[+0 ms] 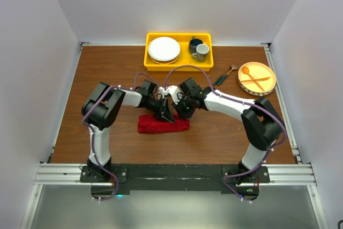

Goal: Fold the napkin into a case and place the utensils inside
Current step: Stuff the top corner of the smaller-rectangle-folded napkin into the folded napkin.

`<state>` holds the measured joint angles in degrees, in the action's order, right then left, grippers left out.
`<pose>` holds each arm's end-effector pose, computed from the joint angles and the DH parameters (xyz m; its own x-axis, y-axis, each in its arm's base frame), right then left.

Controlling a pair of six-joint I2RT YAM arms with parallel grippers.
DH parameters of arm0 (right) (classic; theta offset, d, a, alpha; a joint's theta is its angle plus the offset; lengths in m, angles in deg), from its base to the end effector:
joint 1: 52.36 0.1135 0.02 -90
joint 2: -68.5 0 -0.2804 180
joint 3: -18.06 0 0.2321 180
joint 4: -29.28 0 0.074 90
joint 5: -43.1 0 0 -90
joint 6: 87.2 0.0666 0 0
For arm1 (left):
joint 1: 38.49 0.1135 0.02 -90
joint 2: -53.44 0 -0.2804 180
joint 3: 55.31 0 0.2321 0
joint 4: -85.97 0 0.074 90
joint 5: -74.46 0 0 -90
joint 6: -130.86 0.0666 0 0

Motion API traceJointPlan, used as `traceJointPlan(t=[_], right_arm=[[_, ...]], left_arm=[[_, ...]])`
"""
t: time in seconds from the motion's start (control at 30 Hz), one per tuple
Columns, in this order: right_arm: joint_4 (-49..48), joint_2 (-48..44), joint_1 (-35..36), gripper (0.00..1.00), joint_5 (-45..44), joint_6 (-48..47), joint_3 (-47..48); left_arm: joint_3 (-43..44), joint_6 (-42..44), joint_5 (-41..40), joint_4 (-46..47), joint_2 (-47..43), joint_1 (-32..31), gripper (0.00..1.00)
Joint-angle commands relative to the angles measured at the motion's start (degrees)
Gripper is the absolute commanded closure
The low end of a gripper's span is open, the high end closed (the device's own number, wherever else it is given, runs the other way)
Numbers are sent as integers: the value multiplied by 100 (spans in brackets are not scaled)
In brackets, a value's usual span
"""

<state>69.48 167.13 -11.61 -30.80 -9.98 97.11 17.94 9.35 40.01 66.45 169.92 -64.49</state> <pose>0.2532 0.2426 0.1937 -0.4763 -0.6909 -0.5439 -0.8595 0.4962 0.1224 0.3042 -0.2095 0.1062 -0.9882 0.1530 -0.0072 0.0831 0.4960 -0.8643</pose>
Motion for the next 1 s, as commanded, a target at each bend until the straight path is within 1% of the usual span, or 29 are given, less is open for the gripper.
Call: traceJointPlan(t=[0.0, 0.1, 0.23, 0.4, 0.5, 0.53, 0.73, 0.97], right_arm=[[-165, 244, -32, 100, -80, -146, 211], [-209, 385, -41, 100, -37, -164, 255], [-236, 403, -32, 100, -36, -164, 263], [-236, 341, -59, 100, -10, -190, 237], [-227, 376, -67, 100, -1, -208, 246], [-219, 385, -76, 100, -1, -217, 263], [-175, 359, -120, 100, -10, -164, 395], [1, 174, -252, 100, 121, -15, 659]], left_arm=[[0, -22, -317, 277, -195, 60, 100], [115, -197, -185, 365, -302, 60, 100], [115, -601, 70, 901, -381, 16, 100], [203, -725, 193, 1262, -636, -107, 100], [317, -585, 150, 1078, -531, -98, 100], [352, -393, 106, 991, -478, -98, 100], [379, -6, -228, 586, 172, 16, 100], [221, 136, -606, 462, 664, 218, 100]])
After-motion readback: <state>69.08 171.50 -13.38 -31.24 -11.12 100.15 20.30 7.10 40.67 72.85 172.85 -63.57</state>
